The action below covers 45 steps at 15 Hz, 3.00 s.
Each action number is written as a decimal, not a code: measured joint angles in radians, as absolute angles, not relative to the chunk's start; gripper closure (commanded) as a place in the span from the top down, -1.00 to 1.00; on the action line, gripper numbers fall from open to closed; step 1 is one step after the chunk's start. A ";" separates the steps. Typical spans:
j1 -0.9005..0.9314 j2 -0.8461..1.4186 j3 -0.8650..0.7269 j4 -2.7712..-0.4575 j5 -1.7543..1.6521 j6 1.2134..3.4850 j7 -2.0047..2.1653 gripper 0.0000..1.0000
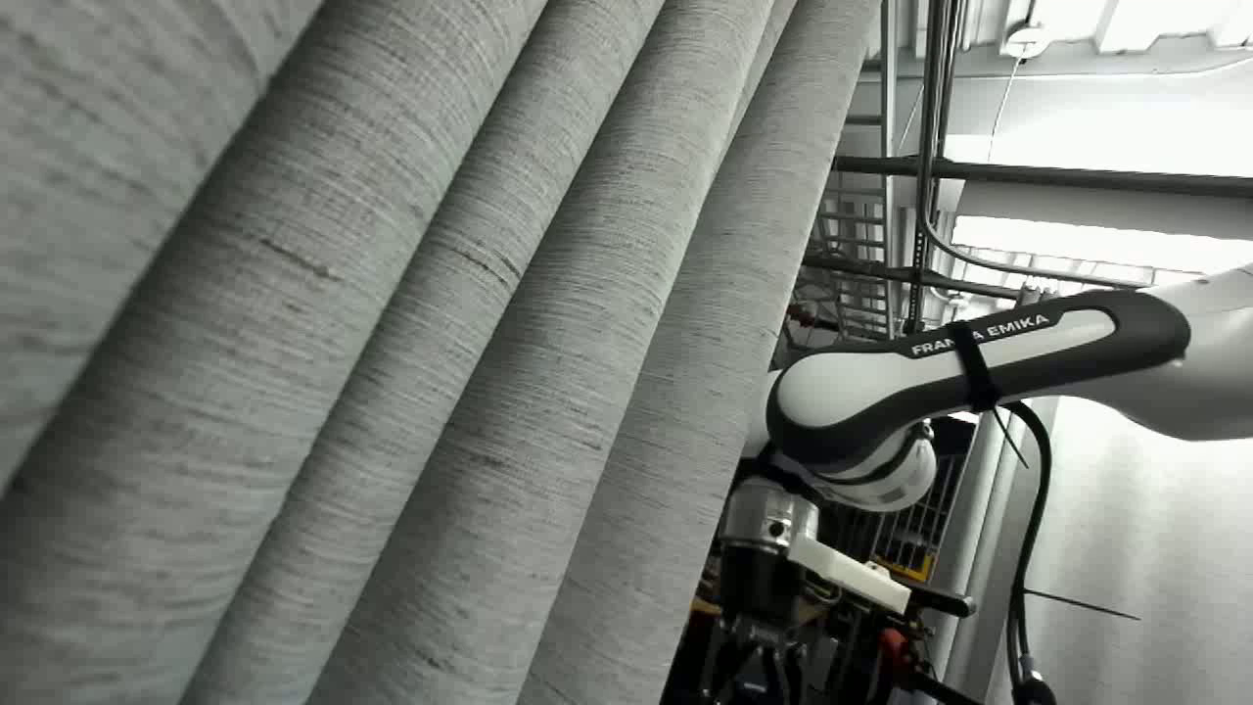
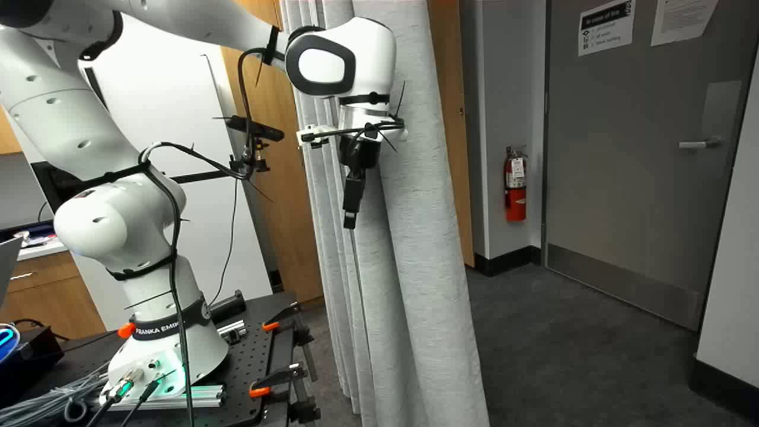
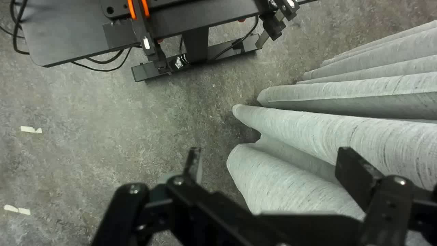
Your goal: Draw the curtain
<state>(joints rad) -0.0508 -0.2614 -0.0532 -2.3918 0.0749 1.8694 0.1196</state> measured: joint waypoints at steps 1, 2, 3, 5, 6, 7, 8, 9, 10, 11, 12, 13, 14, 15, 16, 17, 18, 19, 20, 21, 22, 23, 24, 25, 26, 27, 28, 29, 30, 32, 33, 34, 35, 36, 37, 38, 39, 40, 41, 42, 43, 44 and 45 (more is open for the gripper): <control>-0.051 -0.261 -0.053 -2.392 0.075 1.869 0.120 1.00; -0.051 -0.261 -0.053 -2.392 0.075 1.869 0.120 1.00; -0.051 -0.261 -0.053 -2.392 0.075 1.869 0.120 1.00; -0.051 -0.261 -0.053 -2.392 0.075 1.869 0.120 1.00; -0.051 -0.261 -0.053 -2.392 0.075 1.869 0.120 1.00; -0.051 -0.261 -0.053 -2.392 0.075 1.869 0.120 1.00; -0.051 -0.261 -0.053 -2.392 0.075 1.869 0.120 1.00; -0.051 -0.261 -0.053 -2.392 0.075 1.869 0.120 1.00; -0.051 -0.261 -0.053 -2.392 0.075 1.869 0.120 1.00; -0.051 -0.261 -0.053 -2.392 0.075 1.869 0.120 1.00; -0.051 -0.261 -0.053 -2.392 0.075 1.869 0.120 1.00; -0.051 -0.261 -0.053 -2.392 0.075 1.869 0.120 1.00; -0.051 -0.261 -0.053 -2.392 0.075 1.869 0.120 1.00; -0.051 -0.261 -0.053 -2.392 0.075 1.869 0.120 1.00; -0.051 -0.261 -0.053 -2.392 0.075 1.869 0.120 1.00; -0.051 -0.261 -0.053 -2.392 0.075 1.869 0.120 1.00; -0.051 -0.261 -0.053 -2.392 0.075 1.869 0.120 1.00; -0.051 -0.261 -0.053 -2.392 0.075 1.869 0.120 1.00; -0.051 -0.261 -0.053 -2.392 0.075 1.869 0.120 1.00; -0.051 -0.261 -0.053 -2.392 0.075 1.869 0.120 1.00; -0.051 -0.261 -0.053 -2.392 0.075 1.869 0.120 1.00; -0.051 -0.261 -0.053 -2.392 0.075 1.869 0.120 1.00; -0.051 -0.261 -0.053 -2.392 0.075 1.869 0.120 1.00; -0.051 -0.261 -0.053 -2.392 0.075 1.869 0.120 1.00; -0.051 -0.261 -0.053 -2.392 0.075 1.869 0.120 1.00; -0.051 -0.261 -0.053 -2.392 0.075 1.869 0.120 1.00; -0.051 -0.261 -0.053 -2.392 0.075 1.869 0.120 1.00; -0.051 -0.261 -0.053 -2.392 0.075 1.869 0.120 1.00; -0.051 -0.261 -0.053 -2.392 0.075 1.869 0.120 1.00; -0.051 -0.261 -0.053 -2.392 0.075 1.869 0.120 1.00; -0.051 -0.261 -0.053 -2.392 0.075 1.869 0.120 1.00; -0.051 -0.261 -0.053 -2.392 0.075 1.869 0.120 1.00; -0.051 -0.261 -0.053 -2.392 0.075 1.870 0.119 1.00; -0.051 -0.261 -0.053 -2.391 0.075 1.871 0.117 1.00; -0.051 -0.263 -0.053 -2.391 0.075 1.874 0.111 1.00; -0.051 -0.266 -0.052 -2.390 0.075 1.883 0.104 1.00; -0.050 -0.270 -0.052 -2.390 0.075 1.896 0.091 1.00; -0.049 -0.277 -0.052 -2.390 0.075 1.909 0.071 1.00; -0.047 -0.284 -0.051 -2.390 0.075 1.924 0.044 1.00; -0.044 -0.293 -0.051 -2.390 0.075 1.940 0.012 1.00; -0.040 -0.305 -0.050 -2.390 0.075 1.955 -0.025 1.00; -0.035 -0.319 -0.050 -2.391 0.075 1.968 -0.061 1.00; -0.030 -0.335 -0.049 -2.391 0.075 1.977 -0.098 1.00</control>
<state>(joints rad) -0.0301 -0.3352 -0.0487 -2.3914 0.0746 1.9770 -0.0975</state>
